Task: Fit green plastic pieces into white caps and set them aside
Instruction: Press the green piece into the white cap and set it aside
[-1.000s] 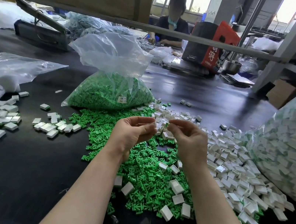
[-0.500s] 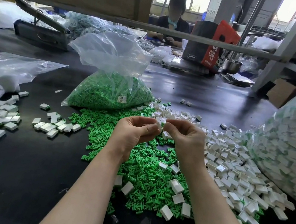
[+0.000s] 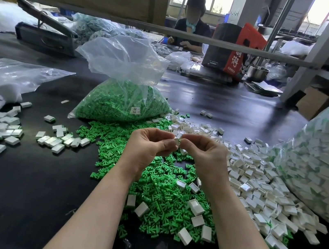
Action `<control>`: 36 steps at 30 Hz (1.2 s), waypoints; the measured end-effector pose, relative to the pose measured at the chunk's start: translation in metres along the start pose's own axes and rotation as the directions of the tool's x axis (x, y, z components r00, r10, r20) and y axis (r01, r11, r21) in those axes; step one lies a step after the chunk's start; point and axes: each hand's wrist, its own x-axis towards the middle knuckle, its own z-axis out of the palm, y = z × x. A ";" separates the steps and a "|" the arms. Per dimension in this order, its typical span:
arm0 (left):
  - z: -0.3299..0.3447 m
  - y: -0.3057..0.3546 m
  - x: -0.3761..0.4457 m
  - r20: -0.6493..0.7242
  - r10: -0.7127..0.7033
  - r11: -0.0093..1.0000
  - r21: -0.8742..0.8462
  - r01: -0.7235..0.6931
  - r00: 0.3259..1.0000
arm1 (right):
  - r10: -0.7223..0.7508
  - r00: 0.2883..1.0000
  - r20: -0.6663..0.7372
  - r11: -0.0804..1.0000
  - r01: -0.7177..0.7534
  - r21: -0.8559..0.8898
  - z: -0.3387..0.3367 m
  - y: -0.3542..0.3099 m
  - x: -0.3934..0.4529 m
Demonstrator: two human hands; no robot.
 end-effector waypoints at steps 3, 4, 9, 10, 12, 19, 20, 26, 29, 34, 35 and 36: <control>-0.001 0.000 0.001 -0.003 0.030 0.996 0.086 -0.029 1.000 | 0.042 0.997 0.065 0.997 -0.038 -0.063 -0.004 0.002 0.000; -0.001 -0.001 0.000 -0.006 0.036 0.994 0.106 -0.035 0.999 | 0.049 0.996 0.076 0.996 -0.042 -0.080 -0.004 0.003 0.000; -0.001 -0.001 -0.002 0.002 -0.016 0.997 0.078 0.016 1.000 | 0.057 0.992 0.112 0.994 -0.046 -0.095 -0.006 0.003 0.002; -0.001 -0.002 -0.002 -0.004 -0.022 0.996 0.081 0.022 1.000 | 0.054 0.991 0.124 0.993 -0.041 -0.109 -0.006 0.003 0.002; -0.002 -0.002 -0.002 -0.014 -0.011 0.993 0.120 0.013 1.000 | 0.055 0.988 0.142 0.991 -0.036 -0.132 -0.006 0.005 0.002; -0.001 -0.003 -0.003 0.030 0.050 0.950 0.307 -0.057 0.998 | 0.082 0.978 0.190 0.975 -0.040 -0.218 -0.011 0.008 0.002; -0.001 -0.003 -0.003 0.037 0.055 0.945 0.320 -0.064 0.998 | 0.085 0.977 0.195 0.974 -0.040 -0.222 -0.011 0.008 0.002; -0.005 -0.005 -0.002 0.083 0.088 0.901 0.419 -0.115 0.993 | 0.096 0.970 0.223 0.962 -0.033 -0.270 -0.012 0.009 0.001; -0.006 -0.005 -0.002 0.078 0.100 0.899 0.421 -0.124 0.992 | 0.076 0.974 0.211 0.962 -0.017 -0.272 -0.011 0.009 0.000; -0.006 -0.007 -0.001 0.110 0.095 0.868 0.478 -0.136 0.989 | 0.062 0.973 0.224 0.947 0.014 -0.321 -0.010 0.010 0.000; -0.005 -0.007 -0.001 0.113 0.095 0.861 0.489 -0.139 0.989 | 0.059 0.972 0.227 0.943 0.020 -0.331 -0.010 0.010 -0.001; -0.005 -0.007 -0.002 0.110 0.099 0.864 0.484 -0.141 0.989 | 0.056 0.973 0.223 0.949 0.017 -0.313 -0.010 0.010 -0.001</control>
